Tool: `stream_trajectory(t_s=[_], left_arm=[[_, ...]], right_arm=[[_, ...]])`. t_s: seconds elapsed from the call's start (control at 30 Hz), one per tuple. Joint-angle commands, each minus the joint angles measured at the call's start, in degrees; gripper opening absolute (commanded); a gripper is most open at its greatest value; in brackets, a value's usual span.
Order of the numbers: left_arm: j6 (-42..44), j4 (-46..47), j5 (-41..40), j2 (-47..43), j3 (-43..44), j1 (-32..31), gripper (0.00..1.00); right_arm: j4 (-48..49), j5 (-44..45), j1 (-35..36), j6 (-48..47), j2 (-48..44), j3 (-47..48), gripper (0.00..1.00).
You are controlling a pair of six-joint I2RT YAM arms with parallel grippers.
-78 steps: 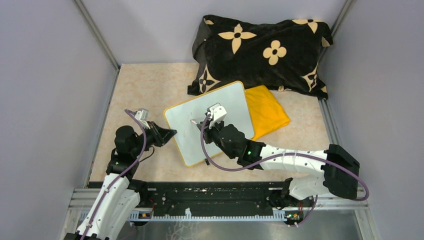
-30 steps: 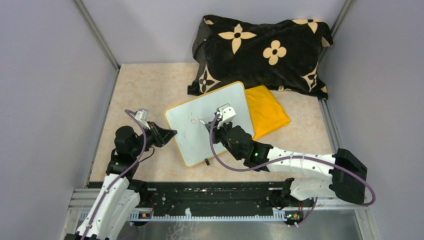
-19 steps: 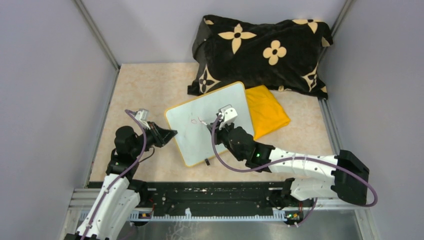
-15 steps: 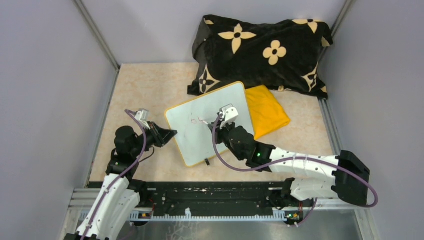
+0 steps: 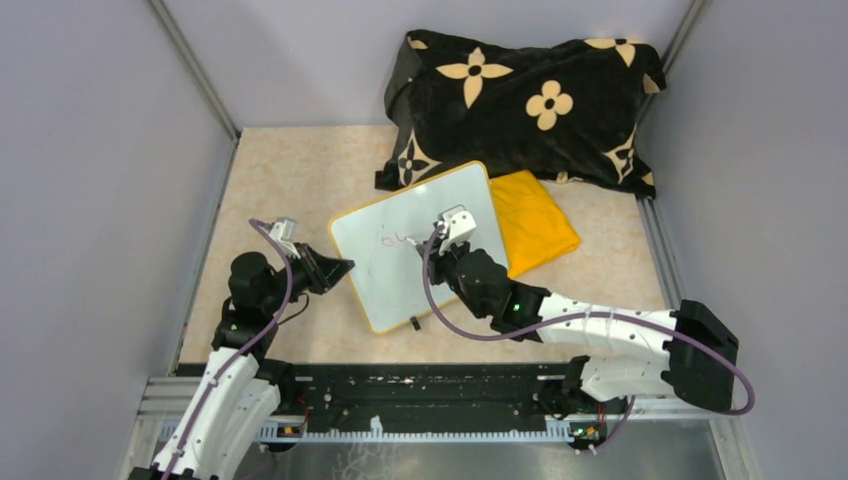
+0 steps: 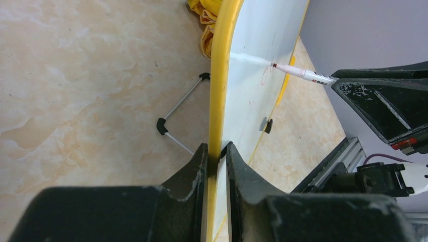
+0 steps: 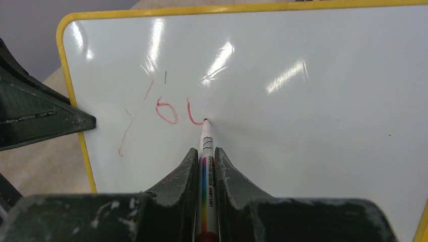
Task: Write a sentence on the whiteboard
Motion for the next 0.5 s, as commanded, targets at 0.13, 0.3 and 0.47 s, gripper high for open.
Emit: stream_trajectory(t_s=[0.13,0.3,0.47], left_arm=[[0.2,1.3,0.8,-0.3,-0.4,0.2,0.00],[0.2,1.3,0.9,-0.2,-0.4,0.2,0.00],[0.2,1.3,1.0,-0.2,-0.4,0.2,0.00]], right_arm=[[1.1,1.6,-1.5,-1.9,2.0,4.6,0.00],[1.4,1.2,-1.8,-2.2,2.5,5.3,0.00],[2.0,1.0,-2.1,-2.8,3.1,6.4,0.00]])
